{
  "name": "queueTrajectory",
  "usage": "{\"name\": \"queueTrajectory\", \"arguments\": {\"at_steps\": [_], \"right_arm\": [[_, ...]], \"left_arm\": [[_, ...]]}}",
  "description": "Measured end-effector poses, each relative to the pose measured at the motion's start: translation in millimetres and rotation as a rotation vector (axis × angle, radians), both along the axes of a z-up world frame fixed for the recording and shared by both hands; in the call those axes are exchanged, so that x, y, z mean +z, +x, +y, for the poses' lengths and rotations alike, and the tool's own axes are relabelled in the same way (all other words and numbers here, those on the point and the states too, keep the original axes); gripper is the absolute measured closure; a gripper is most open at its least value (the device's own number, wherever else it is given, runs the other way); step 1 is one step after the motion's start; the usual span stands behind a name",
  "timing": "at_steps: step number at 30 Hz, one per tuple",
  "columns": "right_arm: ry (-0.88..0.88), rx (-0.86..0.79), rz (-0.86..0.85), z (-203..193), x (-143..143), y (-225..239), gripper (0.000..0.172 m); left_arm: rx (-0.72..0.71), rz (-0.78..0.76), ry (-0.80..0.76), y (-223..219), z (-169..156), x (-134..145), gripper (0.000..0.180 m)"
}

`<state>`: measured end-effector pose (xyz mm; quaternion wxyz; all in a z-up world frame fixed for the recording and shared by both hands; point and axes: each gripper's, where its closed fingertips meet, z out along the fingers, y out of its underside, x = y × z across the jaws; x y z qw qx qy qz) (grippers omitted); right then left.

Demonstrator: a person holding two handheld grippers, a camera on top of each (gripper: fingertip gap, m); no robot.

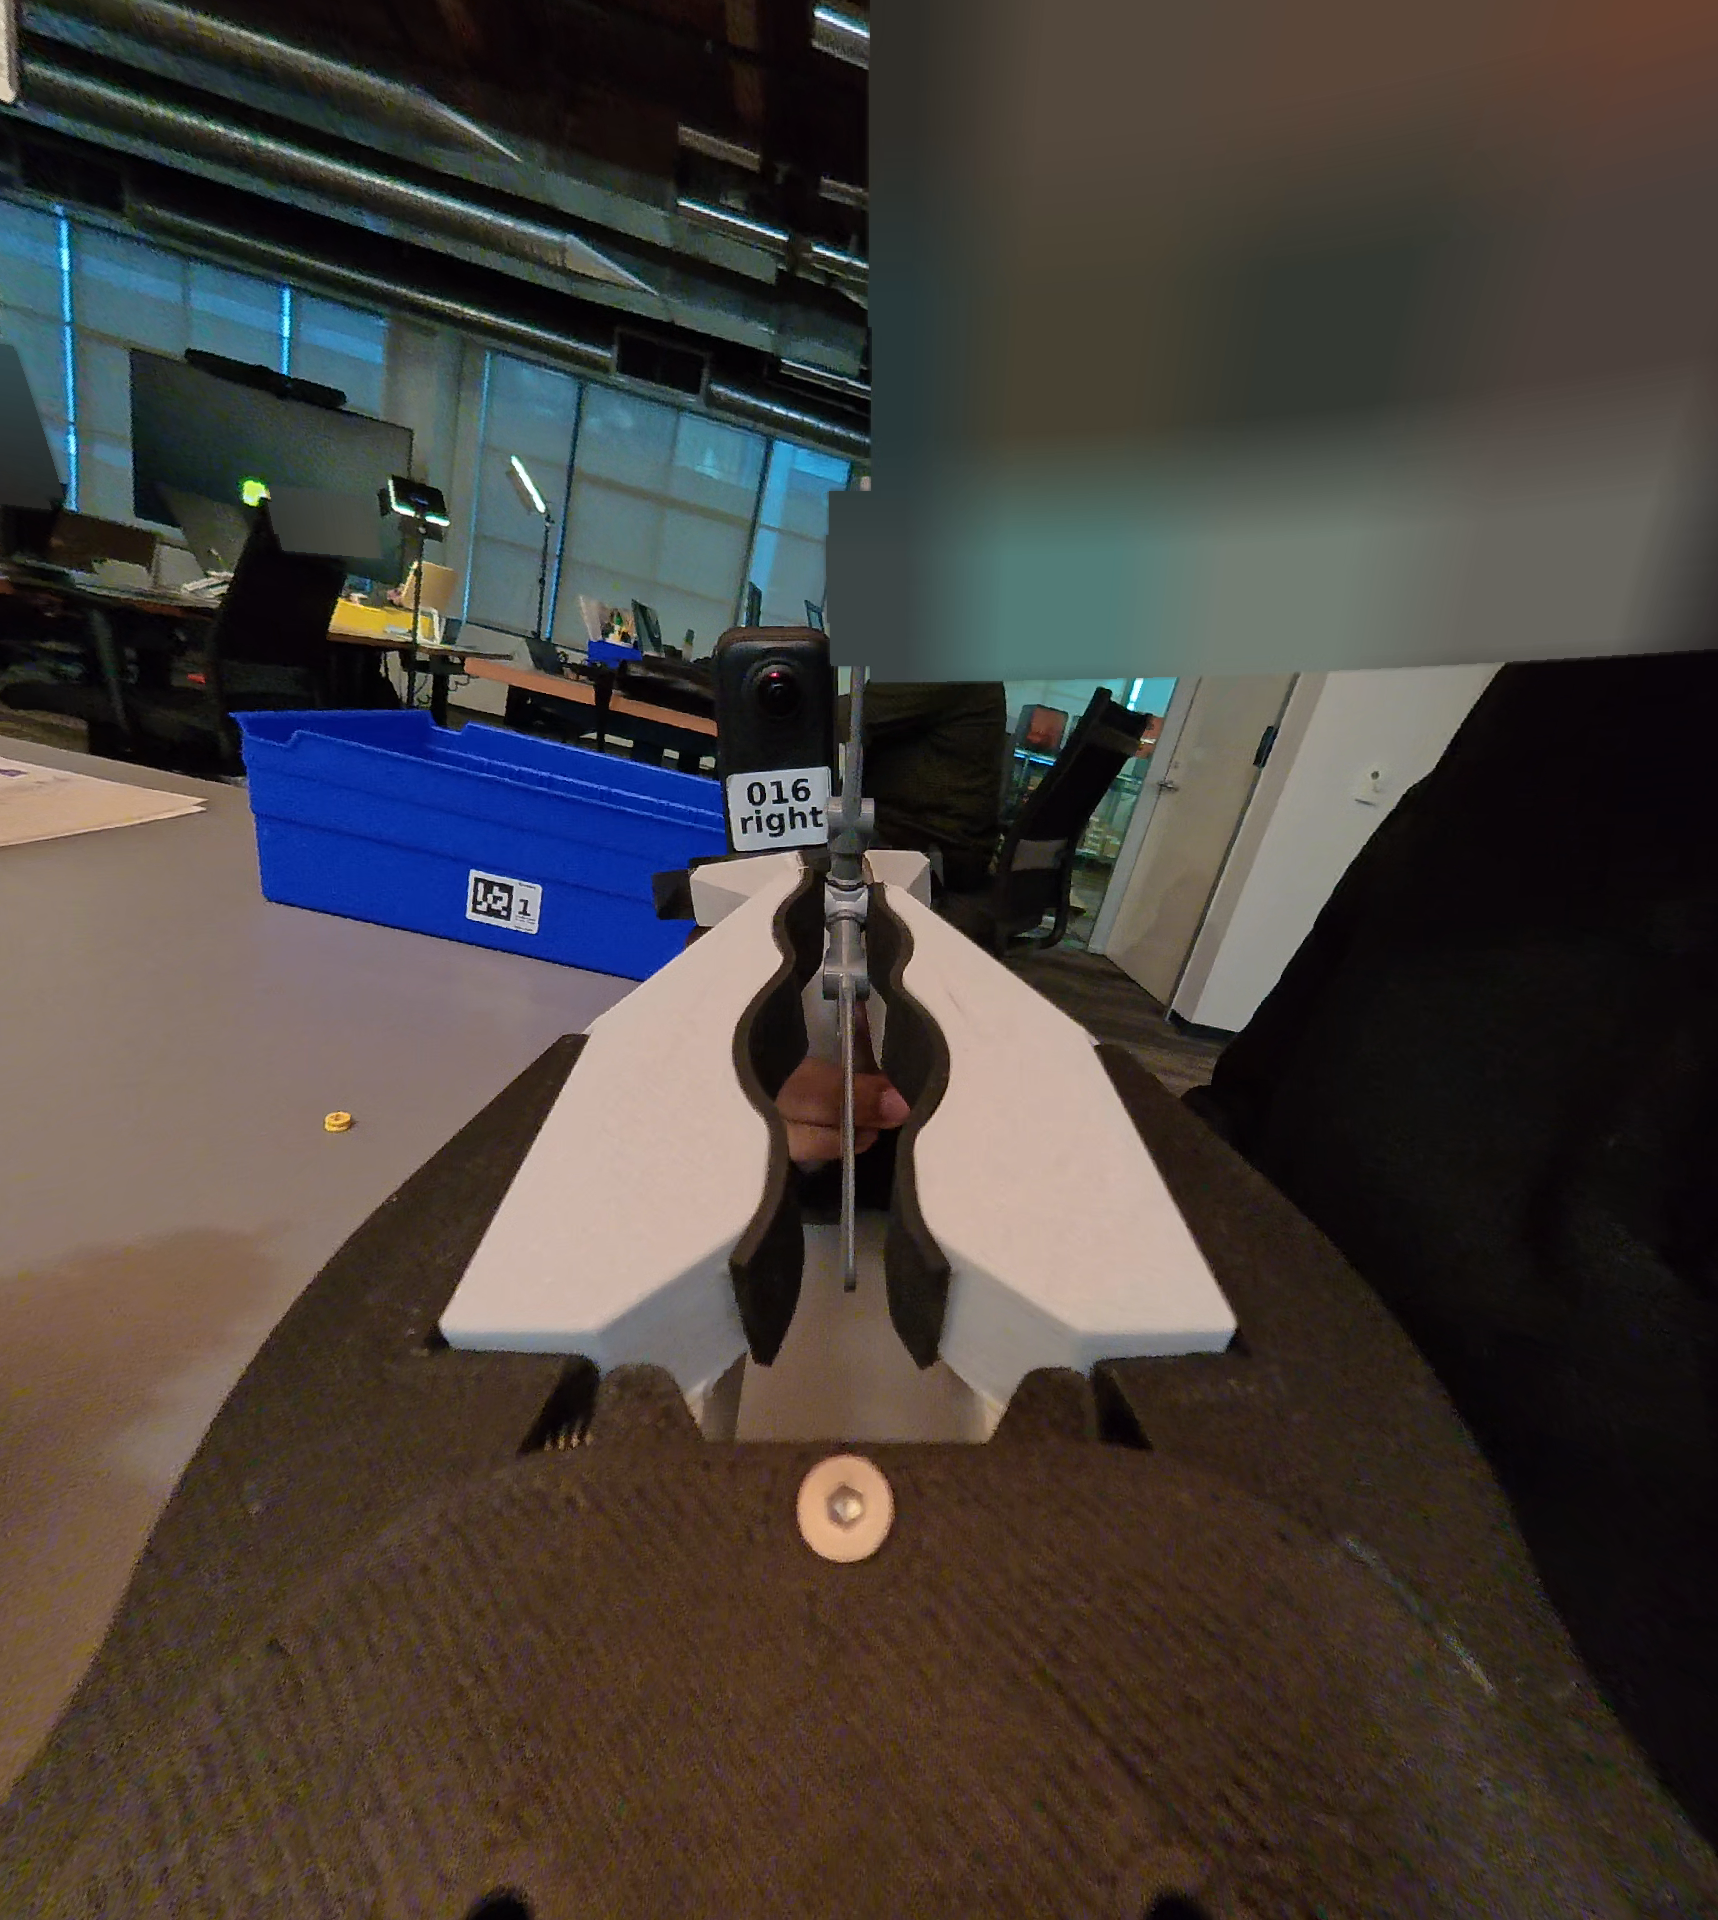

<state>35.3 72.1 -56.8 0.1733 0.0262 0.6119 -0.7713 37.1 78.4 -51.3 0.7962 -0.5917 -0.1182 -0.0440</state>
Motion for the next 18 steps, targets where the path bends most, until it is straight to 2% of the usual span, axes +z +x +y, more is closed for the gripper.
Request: {"name": "queueTrajectory", "arguments": {"at_steps": [13,14,16,18], "right_arm": [[-0.023,0.023,0.04,0.2,3.6,7.5,0.167],[-0.046,0.013,0.039,4.8,6.4,5.5,0.167],[-0.17,-0.04,0.003,34.0,22.1,-9.3,0.168],[-0.176,-0.13,0.015,48.9,22.8,-23.1,0.167]], "left_arm": [[-0.012,0.055,0.009,8.8,-1.3,4.1,0.178],[-0.013,0.06,0.021,9.5,-3.0,5.9,0.177],[0.043,0.006,0.187,-4.2,-31.3,22.4,0.178],[0.034,-0.01,0.178,-9.3,-35.9,20.5,0.177]]}}
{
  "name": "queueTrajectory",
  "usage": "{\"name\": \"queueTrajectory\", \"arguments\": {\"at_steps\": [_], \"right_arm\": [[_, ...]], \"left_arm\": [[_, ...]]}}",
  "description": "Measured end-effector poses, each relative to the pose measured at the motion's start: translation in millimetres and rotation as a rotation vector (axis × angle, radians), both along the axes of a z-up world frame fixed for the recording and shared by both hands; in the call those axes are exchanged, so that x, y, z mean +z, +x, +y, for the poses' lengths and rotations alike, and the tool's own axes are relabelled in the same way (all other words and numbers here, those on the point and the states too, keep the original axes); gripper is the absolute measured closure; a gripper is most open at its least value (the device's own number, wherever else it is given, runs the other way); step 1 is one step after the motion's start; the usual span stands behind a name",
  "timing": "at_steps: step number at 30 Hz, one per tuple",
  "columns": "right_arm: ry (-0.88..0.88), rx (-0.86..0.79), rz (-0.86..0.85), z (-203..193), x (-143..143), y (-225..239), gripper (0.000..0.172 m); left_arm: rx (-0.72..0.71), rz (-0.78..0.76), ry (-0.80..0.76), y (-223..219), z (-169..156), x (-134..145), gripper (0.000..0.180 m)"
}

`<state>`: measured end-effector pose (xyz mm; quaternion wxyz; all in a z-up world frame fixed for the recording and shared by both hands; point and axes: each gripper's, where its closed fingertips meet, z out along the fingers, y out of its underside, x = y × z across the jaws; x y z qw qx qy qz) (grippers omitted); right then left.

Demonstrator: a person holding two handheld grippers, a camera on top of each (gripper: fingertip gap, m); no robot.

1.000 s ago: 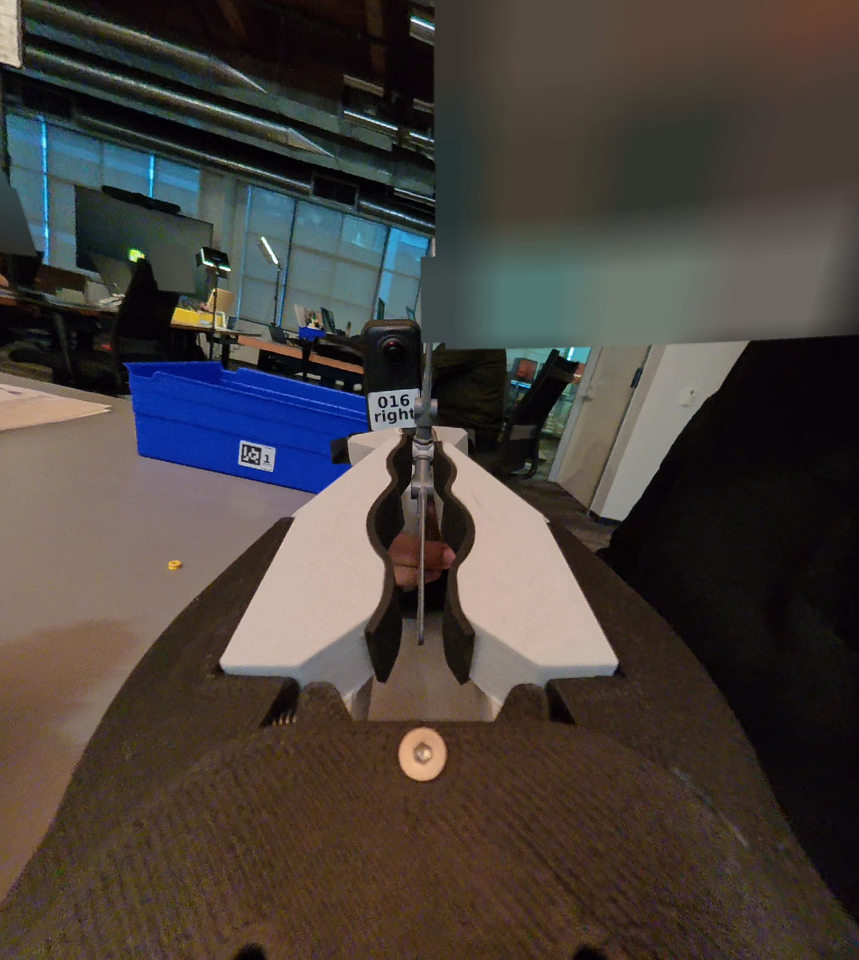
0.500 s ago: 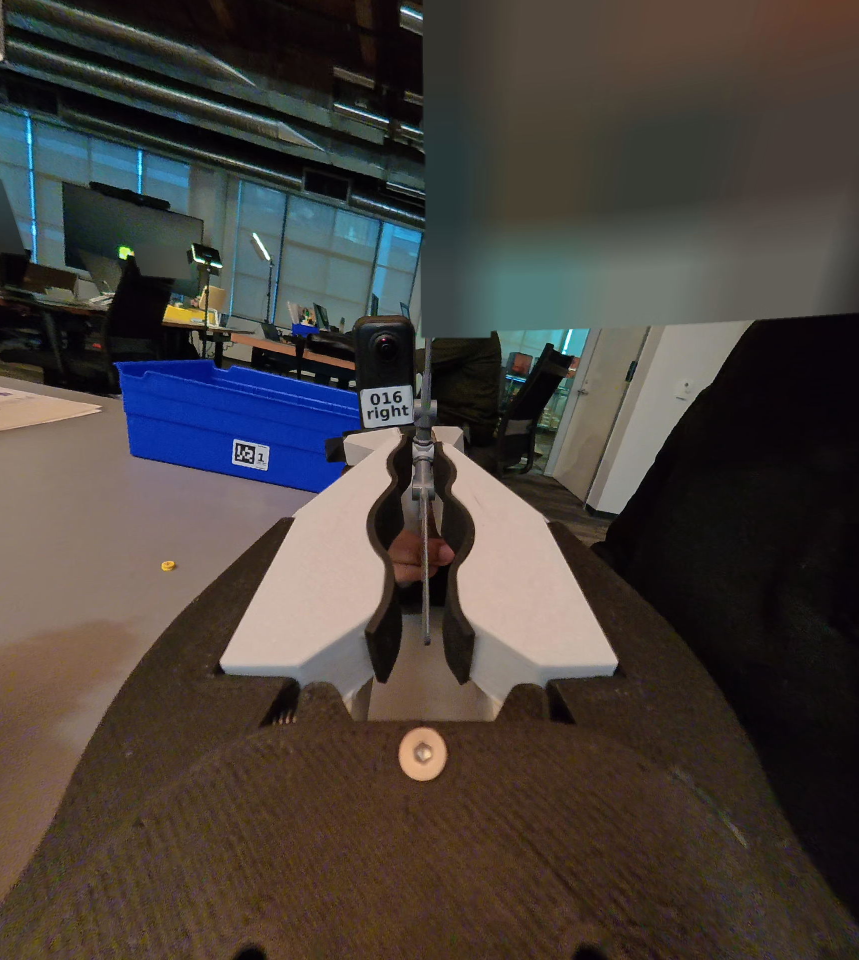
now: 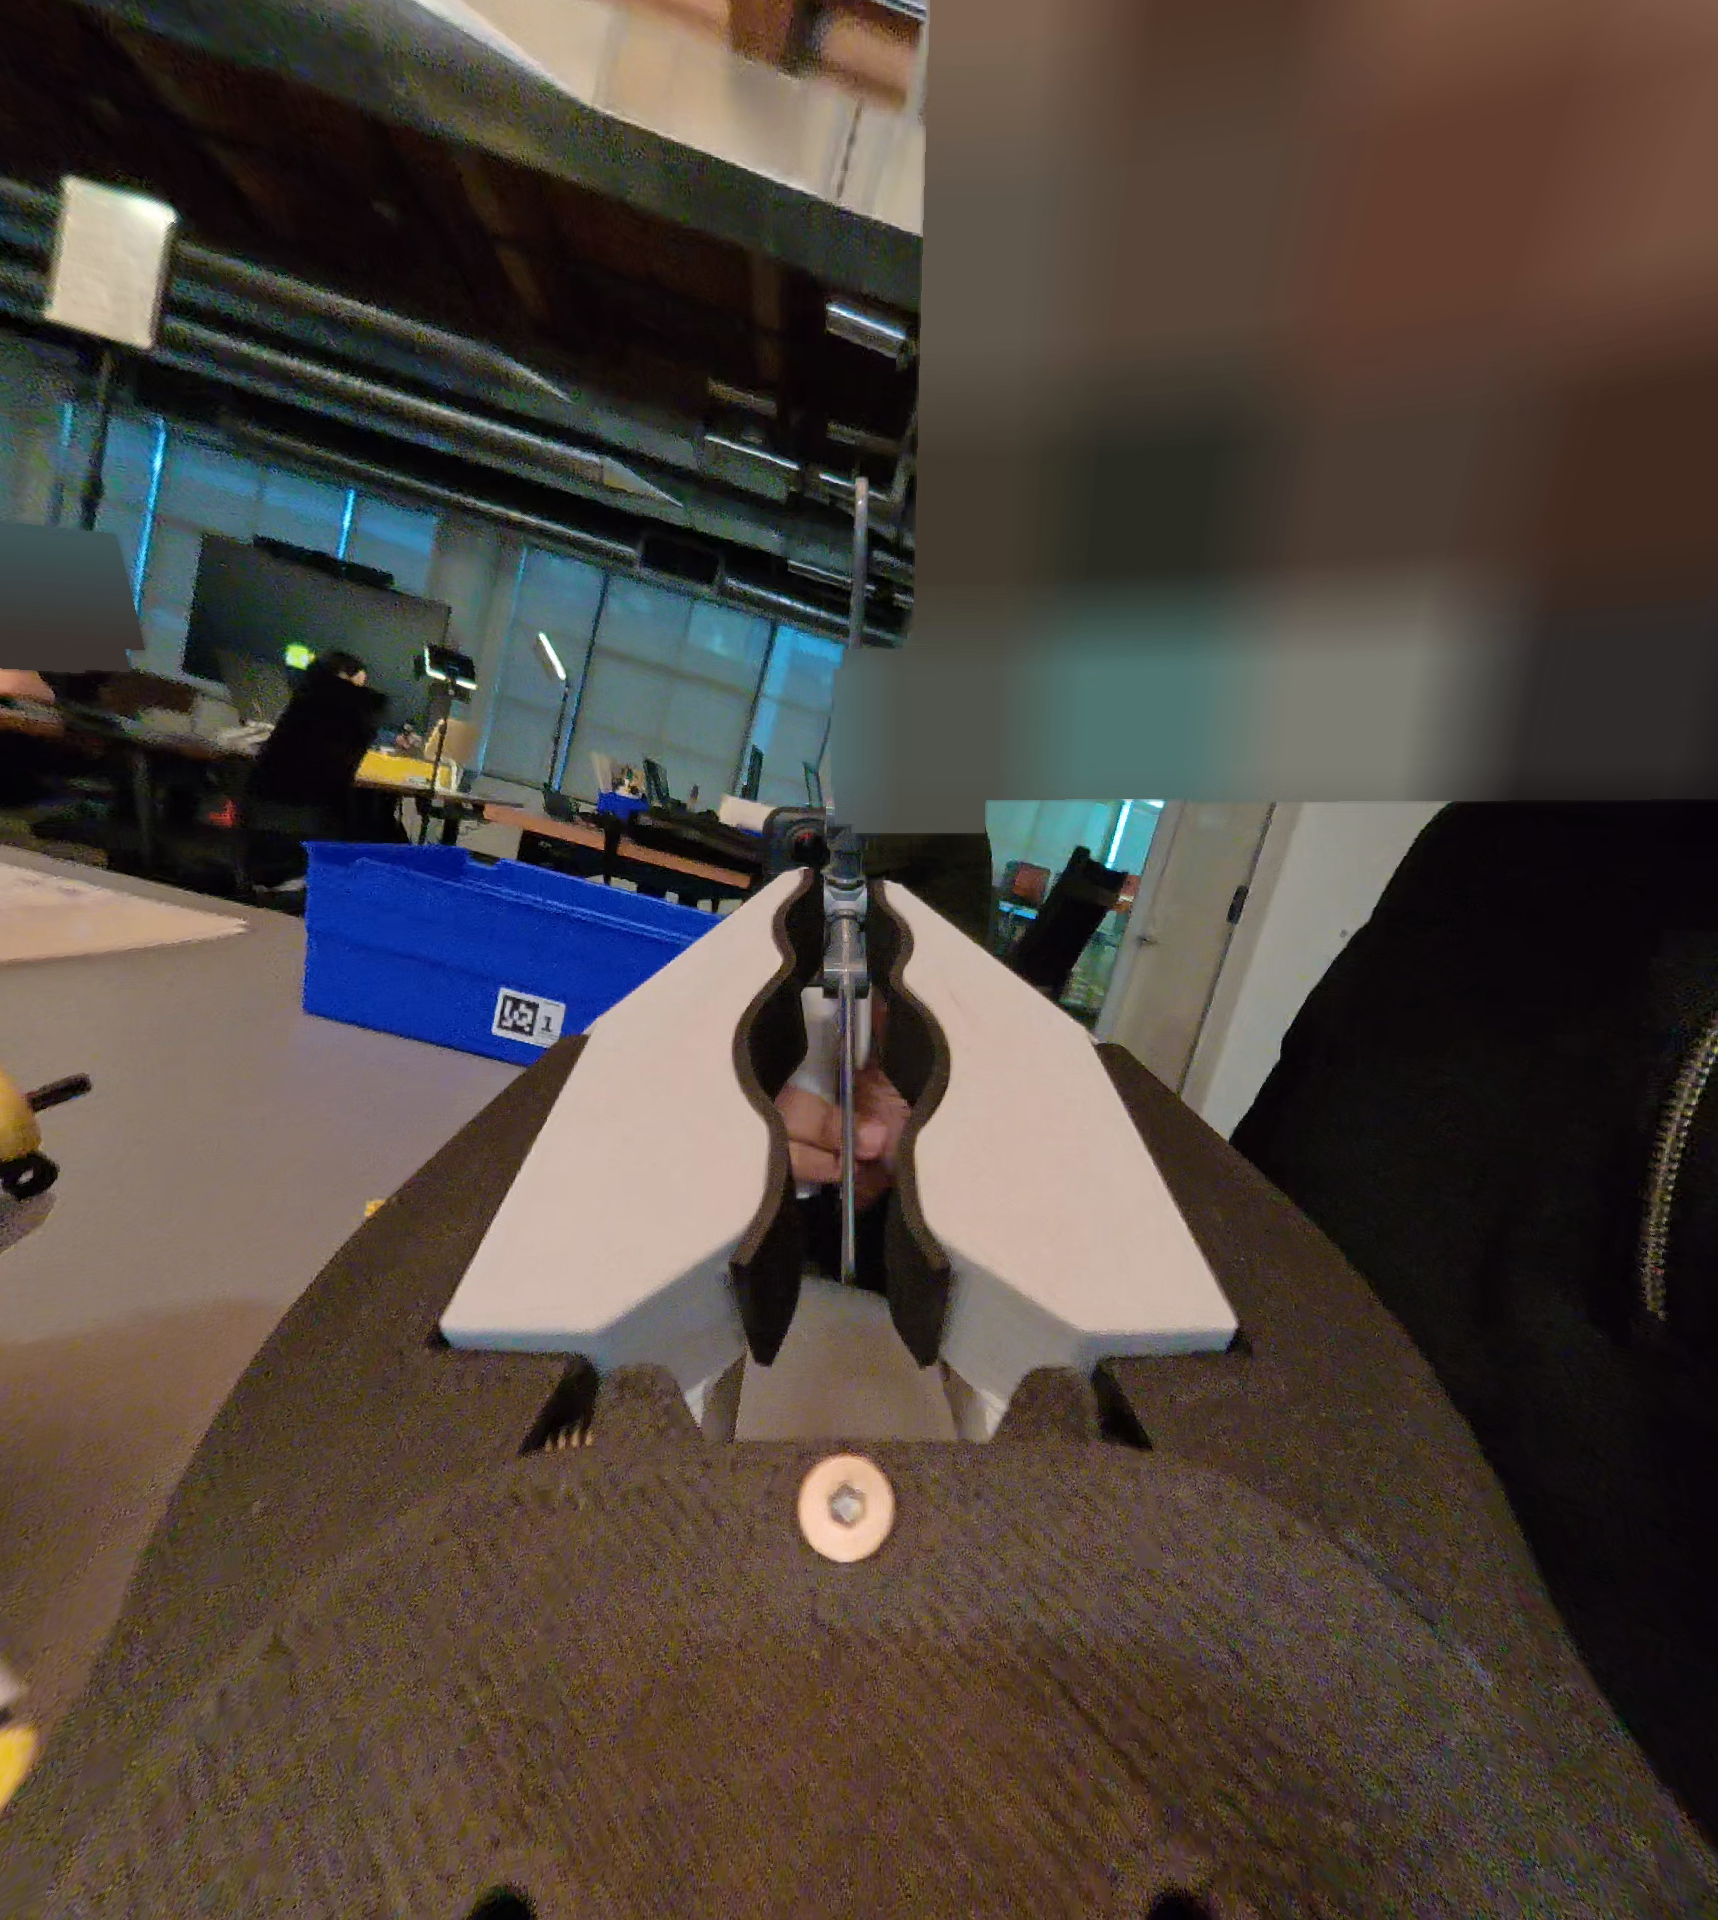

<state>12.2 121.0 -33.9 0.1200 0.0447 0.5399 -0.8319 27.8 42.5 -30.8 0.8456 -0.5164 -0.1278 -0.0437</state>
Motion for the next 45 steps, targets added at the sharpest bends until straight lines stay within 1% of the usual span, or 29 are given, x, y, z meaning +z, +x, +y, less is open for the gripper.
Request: {"name": "queueTrajectory", "arguments": {"at_steps": [1,3,6,8,10,11,13,14,18,20,22,23,28,30,33,36,38,40,42,45], "right_arm": [[0.016,-0.031,0.004,-1.0,-2.0,-3.3,0.168],[0.068,-0.088,0.002,-9.1,-8.9,-9.8,0.167],[0.18,-0.294,0.027,-11.8,-23.0,-33.5,0.166],[0.225,-0.513,0.032,0.7,-27.5,-57.9,0.166],[0.281,-0.758,0.025,22.5,-33.0,-83.1,0.167],[0.315,-0.849,0.011,32.9,-37.4,-92.9,0.167],[0.395,-0.957,-0.053,49.3,-51.0,-110.5,0.166],[0.43,-0.971,-0.11,54.2,-60.3,-118.3,0.166],[0.493,-0.862,-0.527,62.1,-101.5,-139.3,0.166],[0.51,-0.777,-0.723,62.2,-123.5,-142.3,0.166],[0.526,-0.683,-0.855,58.1,-138.8,-141.7,0.166],[0.534,-0.661,-0.877,56.6,-141.6,-141.7,0.166],[0.696,-0.655,-0.862,46.5,-158.5,-140.2,0.166],[0.733,-0.671,-0.848,45.0,-161.5,-142.9,0.164],[0.714,-0.674,-0.846,45.7,-159.1,-146.8,0.156],[0.659,-0.672,-0.838,48.3,-152.2,-148.6,0.154],[0.6,-0.67,-0.803,49.9,-141.8,-149.6,0.151],[0.495,-0.653,-0.731,51.8,-122.3,-148.2,0.146],[0.375,-0.619,-0.612,52.6,-96.5,-140.7,0.14],[0.252,-0.531,-0.403,43.0,-58.4,-116.5,0.14]], "left_arm": [[0.008,0.036,-0.032,4.8,6.5,-1.8,0.177],[-0.028,0.057,-0.064,15.4,20.5,-4.8,0.176],[-0.01,0.043,-0.073,9.4,18.9,-7.2,0.176],[0.006,0.037,-0.097,5.9,19.6,-10.7,0.177],[0.002,0.061,-0.135,10.2,26.5,-14.3,0.176],[0.0,0.072,-0.158,12.3,30.3,-16.8,0.177],[-0.003,0.091,-0.19,15.5,35.4,-20.3,0.176],[-0.003,0.095,-0.198,16.1,36.7,-21.5,0.176],[-0.024,0.064,-0.188,14.4,37.4,-22.6,0.176],[-0.032,0.05,-0.181,13.4,37.3,-22.7,0.176],[-0.045,0.041,-0.185,13.4,39.0,-24.1,0.176],[-0.052,0.04,-0.186,14.0,39.9,-24.3,0.176],[-0.06,0.047,-0.198,15.9,42.6,-25.7,0.176],[-0.063,0.043,-0.198,15.9,42.9,-26.1,0.176],[-0.061,0.042,-0.196,15.7,42.2,-25.9,0.176],[-0.063,0.04,-0.198,15.7,42.5,-26.5,0.176],[-0.063,0.038,-0.2,15.4,42.5,-26.9,0.176],[-0.06,0.034,-0.2,14.5,42.3,-27.3,0.176],[-0.053,0.014,-0.21,10.9,42.8,-29.9,0.176],[-0.067,-0.046,-0.222,5.3,44.8,-35.6,0.177]]}}
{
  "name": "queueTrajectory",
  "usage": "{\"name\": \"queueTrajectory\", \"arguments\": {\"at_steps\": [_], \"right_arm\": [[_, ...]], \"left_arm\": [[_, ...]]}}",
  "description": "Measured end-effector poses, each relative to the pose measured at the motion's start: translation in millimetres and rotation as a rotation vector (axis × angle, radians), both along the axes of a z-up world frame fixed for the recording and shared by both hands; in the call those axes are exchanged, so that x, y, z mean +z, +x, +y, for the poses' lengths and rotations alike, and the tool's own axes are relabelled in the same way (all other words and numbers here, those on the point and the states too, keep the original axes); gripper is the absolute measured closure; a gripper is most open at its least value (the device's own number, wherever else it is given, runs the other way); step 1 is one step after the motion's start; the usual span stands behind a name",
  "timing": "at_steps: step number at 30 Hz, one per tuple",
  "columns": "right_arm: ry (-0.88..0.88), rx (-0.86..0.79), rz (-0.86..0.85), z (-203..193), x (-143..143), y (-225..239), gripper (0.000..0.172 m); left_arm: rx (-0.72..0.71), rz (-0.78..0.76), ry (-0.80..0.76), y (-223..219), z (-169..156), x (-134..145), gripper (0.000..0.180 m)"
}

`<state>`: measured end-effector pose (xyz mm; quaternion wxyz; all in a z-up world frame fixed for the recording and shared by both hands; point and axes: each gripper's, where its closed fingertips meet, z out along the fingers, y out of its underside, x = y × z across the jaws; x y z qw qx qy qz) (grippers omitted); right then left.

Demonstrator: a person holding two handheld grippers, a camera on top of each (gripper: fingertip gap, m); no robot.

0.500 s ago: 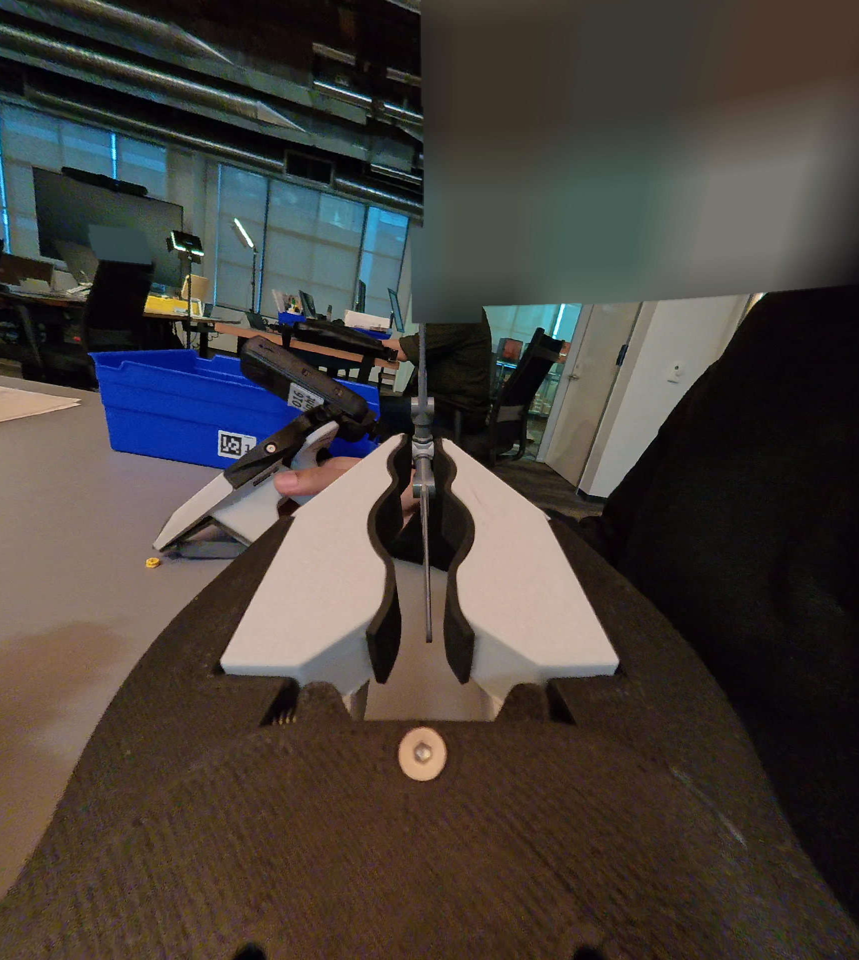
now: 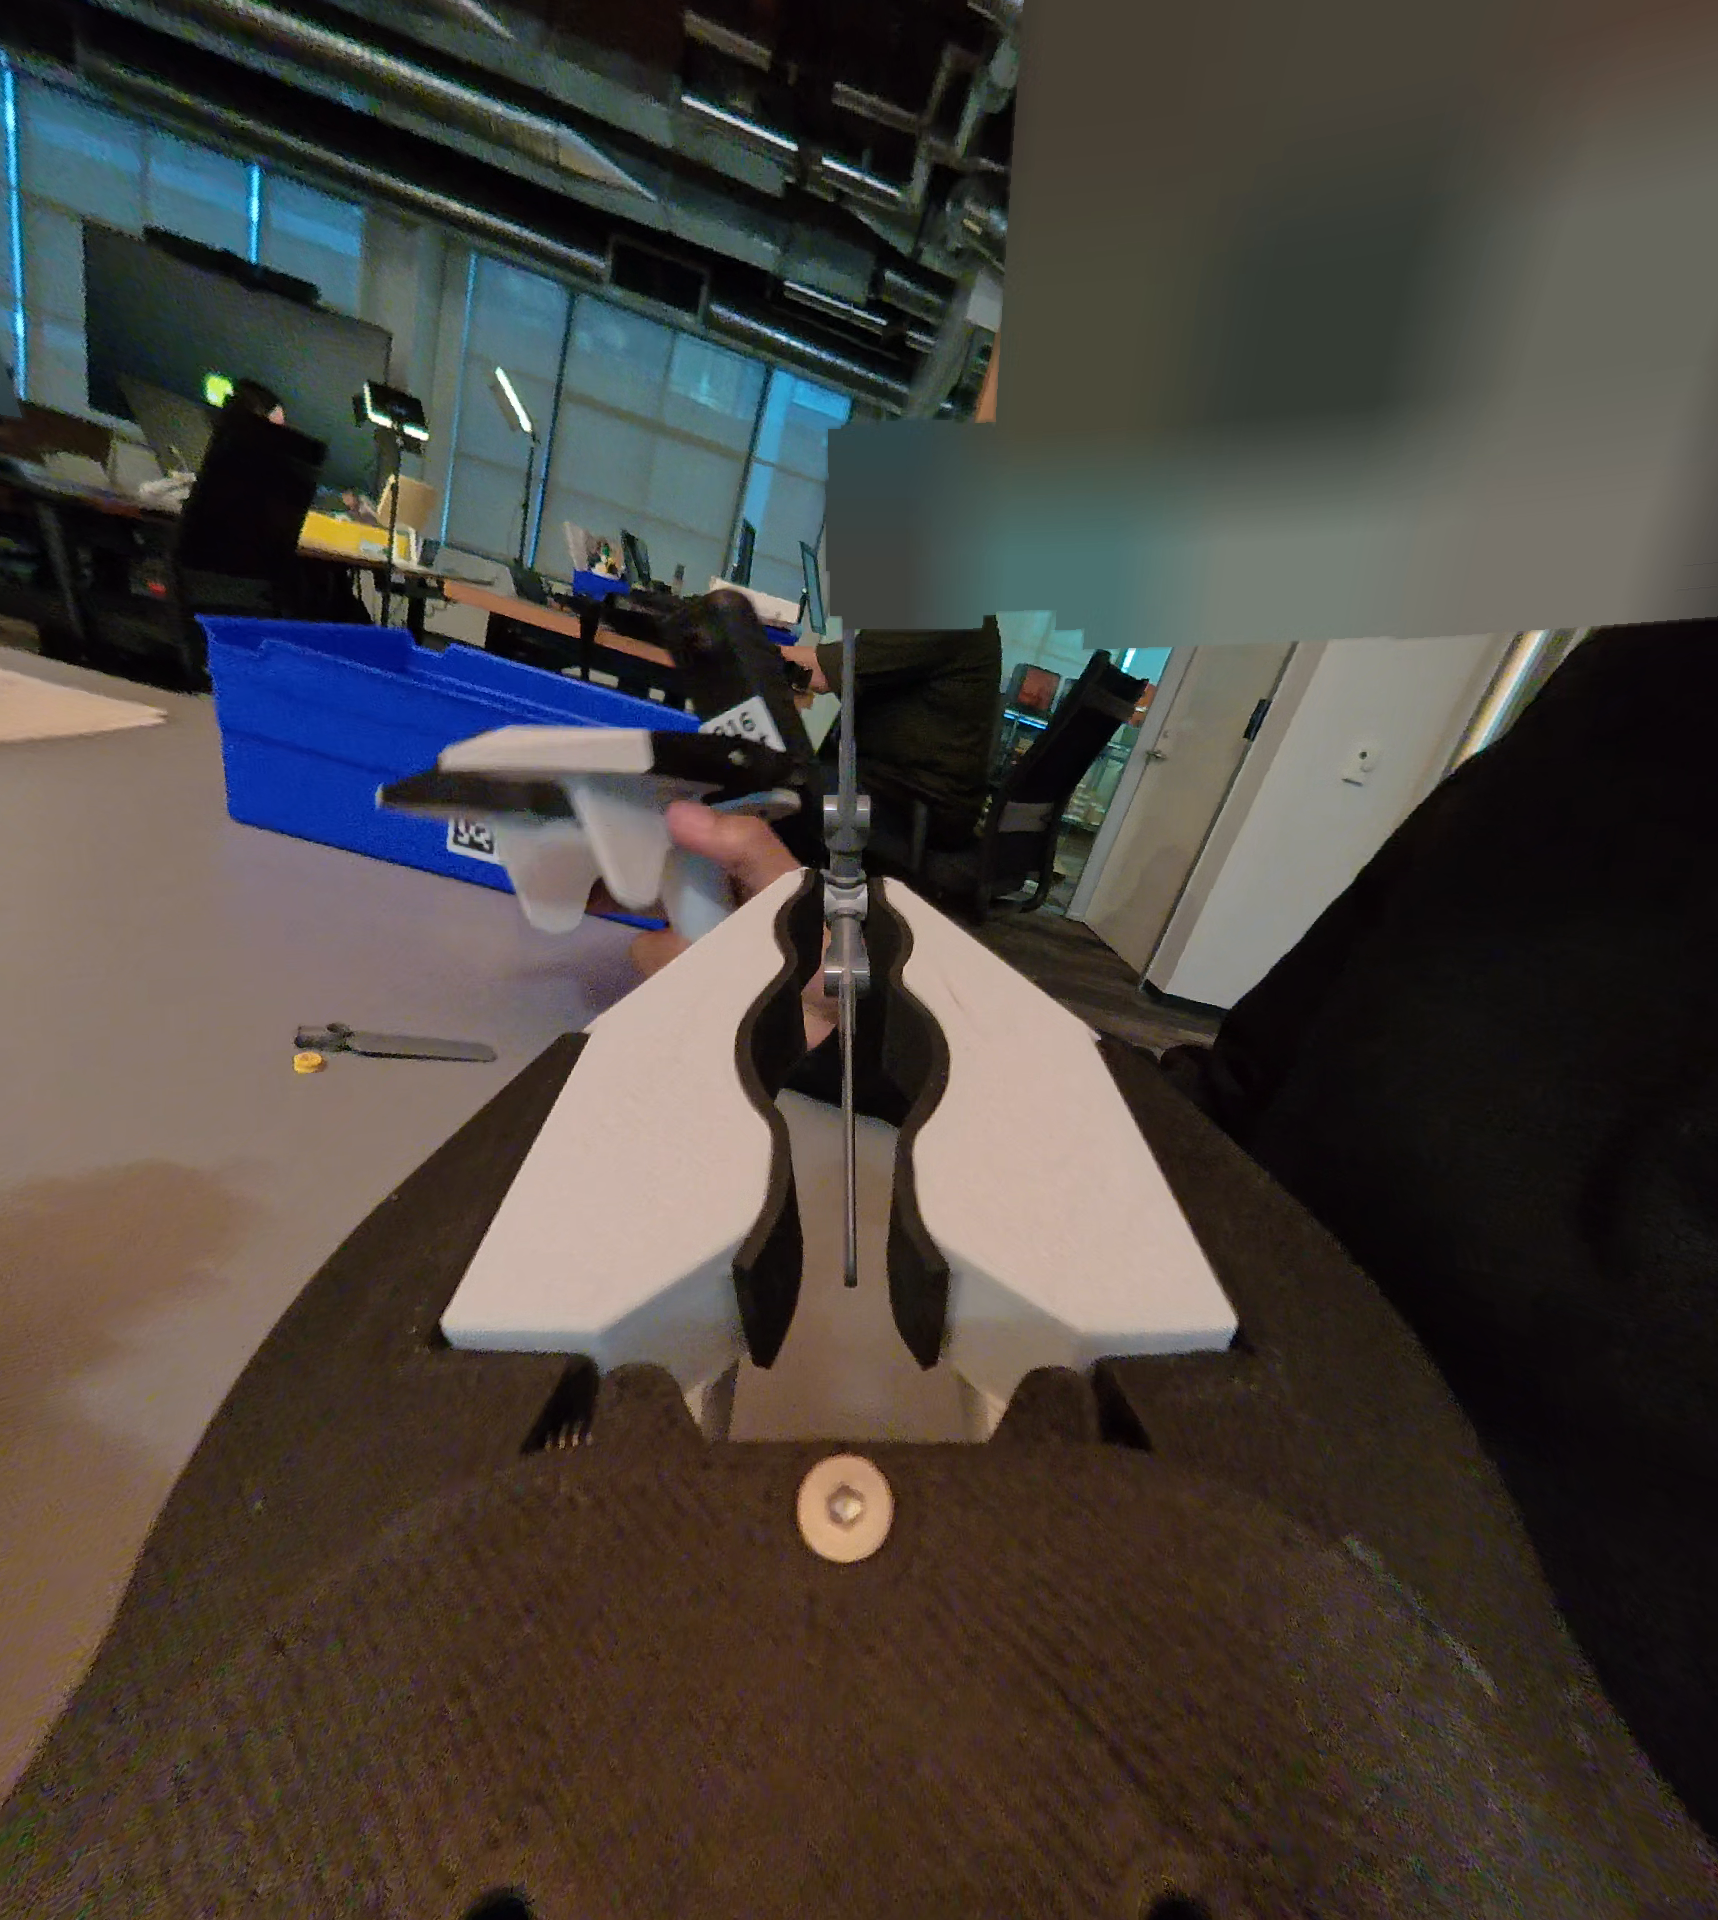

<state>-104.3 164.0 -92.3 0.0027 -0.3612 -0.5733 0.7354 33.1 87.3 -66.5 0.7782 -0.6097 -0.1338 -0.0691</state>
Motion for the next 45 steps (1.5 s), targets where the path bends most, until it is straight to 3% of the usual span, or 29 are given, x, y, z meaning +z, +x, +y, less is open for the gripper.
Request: {"name": "queueTrajectory", "arguments": {"at_steps": [4,9,11,16,23,27,45], "right_arm": [[-0.049,0.197,0.214,-31.4,28.2,43.6,0.146],[-0.143,0.607,0.193,-70.3,32.9,102.2,0.144],[-0.126,0.692,0.198,-80.1,30.0,117.3,0.145],[-0.039,0.696,0.181,-90.2,15.3,118.8,0.16],[0.003,0.706,0.167,-89.0,7.2,119.3,0.159],[0.023,0.709,0.185,-89.2,6.3,121.8,0.167],[0.01,0.632,0.187,-89.4,15.4,114.0,0.167]], "left_arm": [[-0.013,-0.079,-0.041,-6.1,5.3,-10.9,0.177],[-0.022,-0.158,-0.087,-11.6,9.4,-23.1,0.177],[-0.026,-0.19,-0.104,-13.7,10.6,-27.8,0.177],[-0.034,-0.192,-0.139,-11.7,13.4,-32.8,0.177],[-0.019,-0.129,-0.163,-7.9,15.2,-31.9,0.176],[-0.019,-0.141,-0.161,-9.0,14.7,-32.4,0.176],[-0.035,-0.212,-0.105,-14.2,11.2,-28.1,0.173]]}}
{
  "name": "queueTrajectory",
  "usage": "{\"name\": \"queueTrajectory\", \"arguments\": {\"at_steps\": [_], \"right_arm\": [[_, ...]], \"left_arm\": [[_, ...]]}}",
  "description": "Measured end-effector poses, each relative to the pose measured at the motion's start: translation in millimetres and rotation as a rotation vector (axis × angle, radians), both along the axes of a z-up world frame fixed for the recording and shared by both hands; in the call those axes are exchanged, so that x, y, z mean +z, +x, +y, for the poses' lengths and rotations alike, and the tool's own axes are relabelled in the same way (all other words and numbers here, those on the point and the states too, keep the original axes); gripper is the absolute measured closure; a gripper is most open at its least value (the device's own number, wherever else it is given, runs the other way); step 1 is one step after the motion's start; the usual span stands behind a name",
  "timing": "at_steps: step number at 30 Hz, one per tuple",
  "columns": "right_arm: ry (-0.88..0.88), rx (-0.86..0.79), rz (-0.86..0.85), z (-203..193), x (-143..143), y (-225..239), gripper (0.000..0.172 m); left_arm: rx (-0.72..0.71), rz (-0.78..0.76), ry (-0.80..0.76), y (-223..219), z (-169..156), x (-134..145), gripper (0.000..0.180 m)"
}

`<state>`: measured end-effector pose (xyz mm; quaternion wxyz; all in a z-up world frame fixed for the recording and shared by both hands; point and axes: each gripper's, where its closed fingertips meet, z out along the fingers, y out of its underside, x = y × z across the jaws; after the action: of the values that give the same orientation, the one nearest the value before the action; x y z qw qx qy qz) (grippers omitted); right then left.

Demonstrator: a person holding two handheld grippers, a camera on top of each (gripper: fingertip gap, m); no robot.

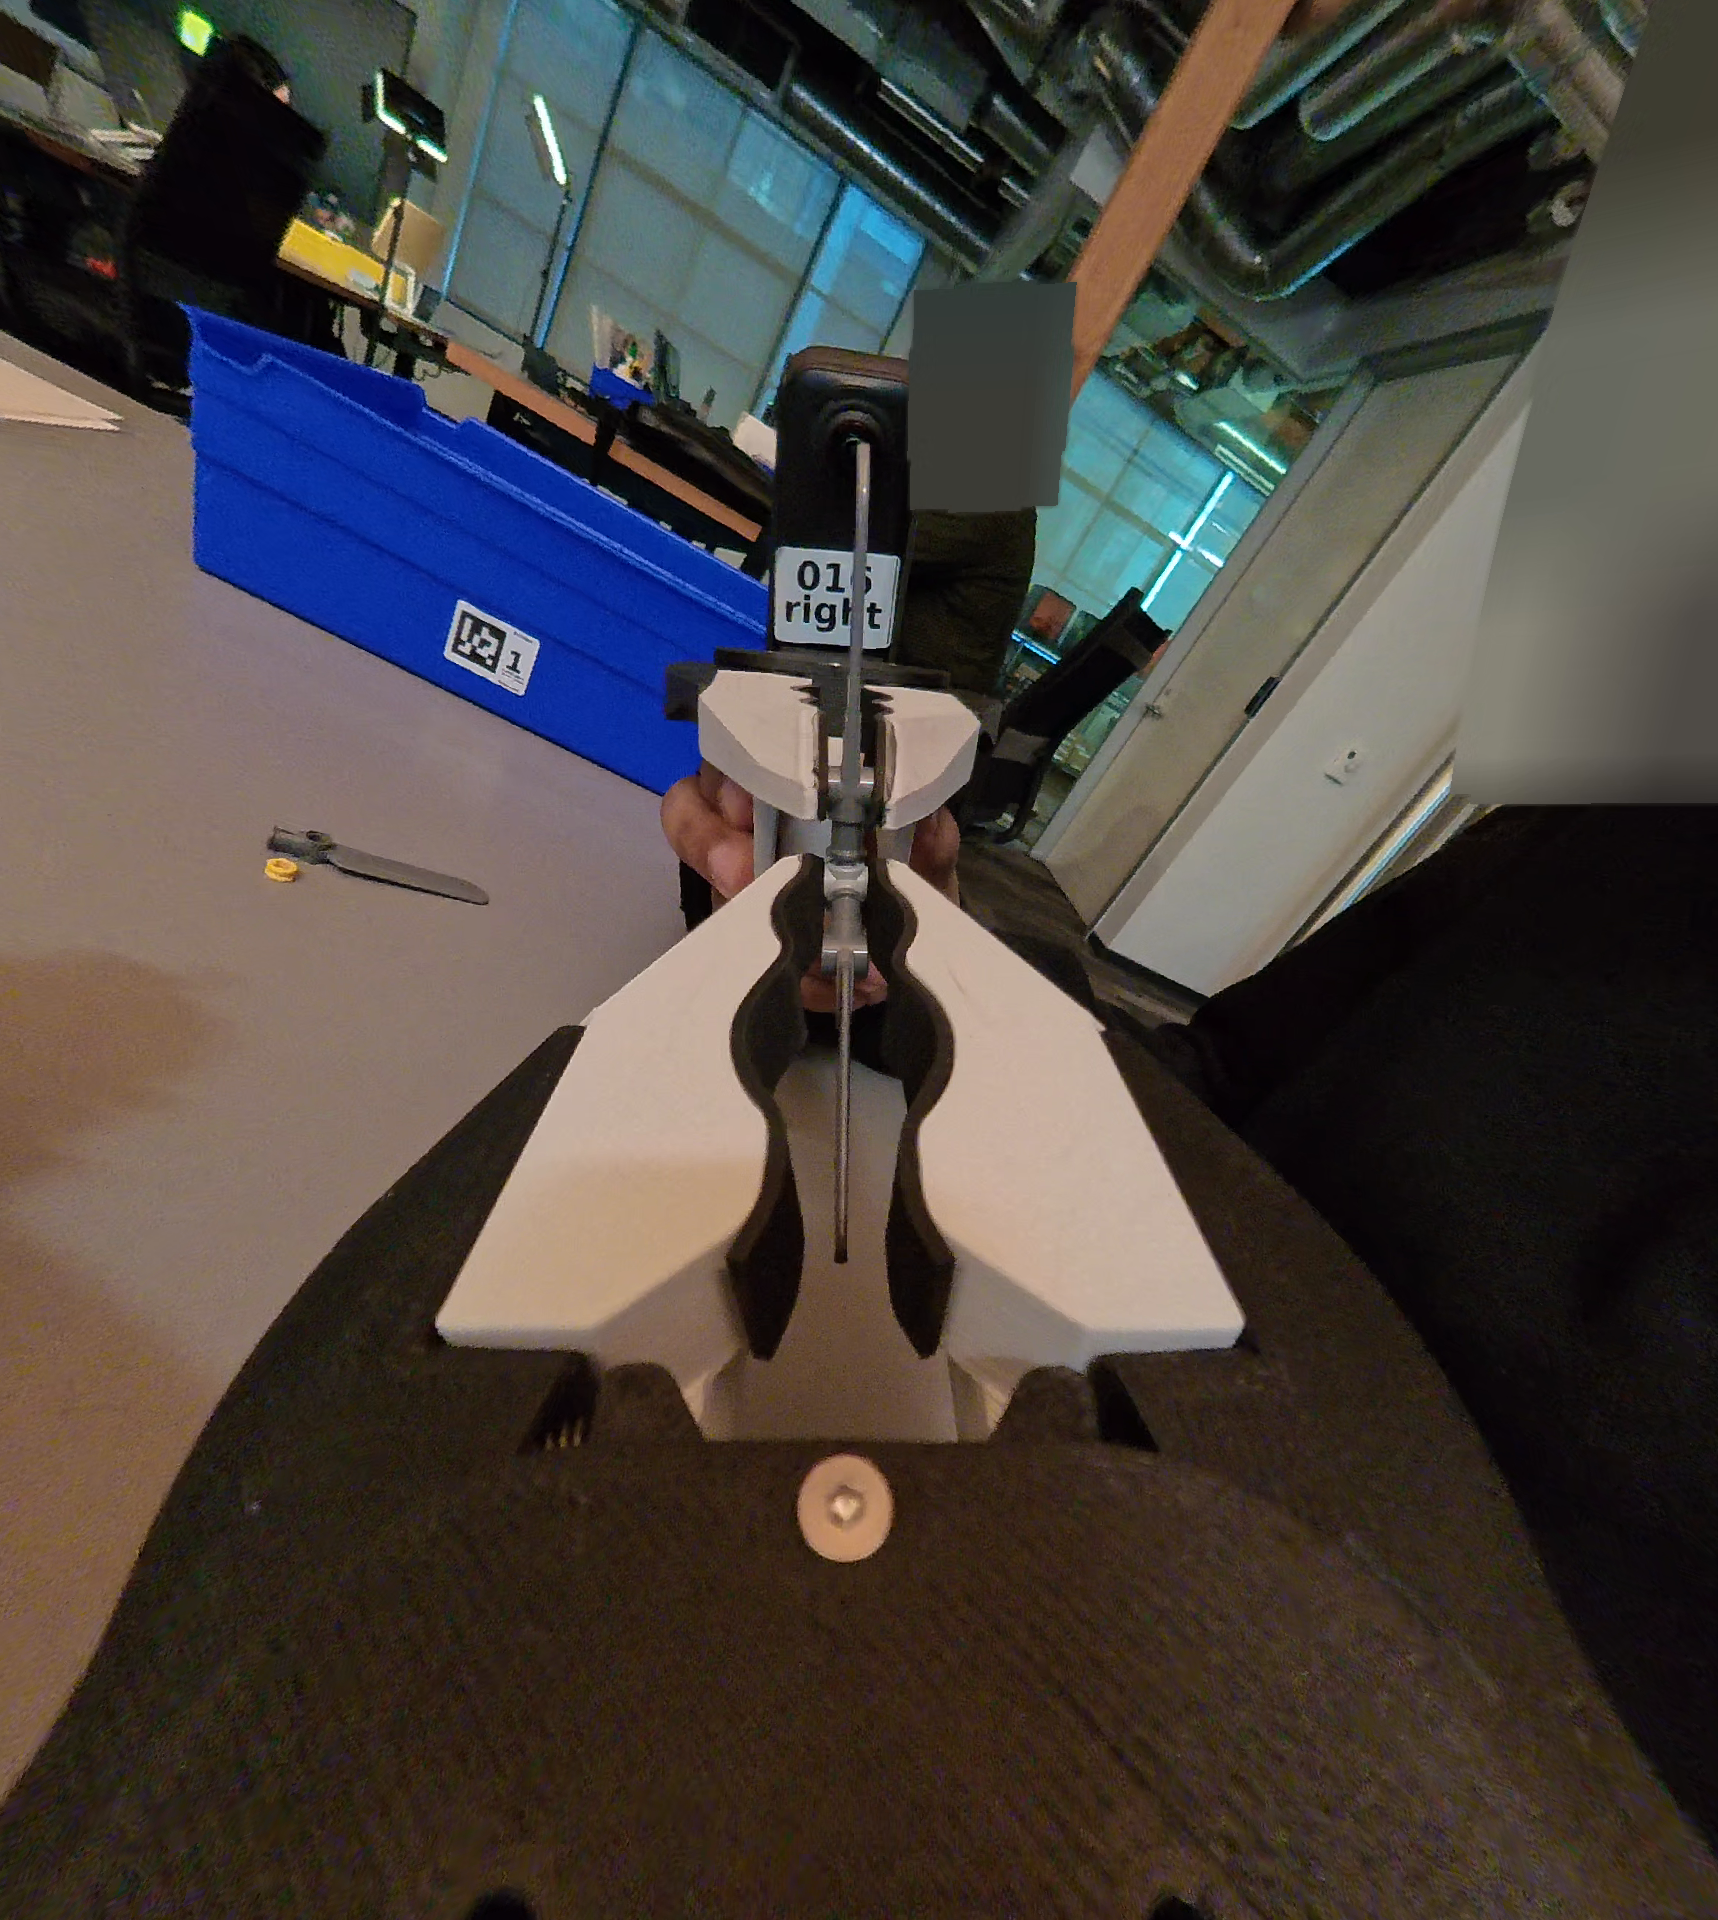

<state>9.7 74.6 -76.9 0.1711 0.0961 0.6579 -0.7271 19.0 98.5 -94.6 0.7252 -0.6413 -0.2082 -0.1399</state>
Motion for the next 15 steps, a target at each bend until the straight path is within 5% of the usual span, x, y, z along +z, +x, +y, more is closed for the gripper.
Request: {"name": "queueTrajectory", "arguments": {"at_steps": [8,11,15], "right_arm": [[-0.011,-0.005,-0.016,1.8,2.1,-1.2,0.168],[-0.367,-0.055,-0.148,50.3,45.5,-24.3,0.168],[-0.156,-0.245,-0.046,66.5,24.1,-42.1,0.167]], "left_arm": [[-0.016,-0.017,0.01,-0.3,0.6,0.3,0.173],[-0.074,-0.005,-0.077,10.6,8.0,-12.1,0.174],[-0.027,0.01,-0.03,4.1,0.9,-4.2,0.174]]}}
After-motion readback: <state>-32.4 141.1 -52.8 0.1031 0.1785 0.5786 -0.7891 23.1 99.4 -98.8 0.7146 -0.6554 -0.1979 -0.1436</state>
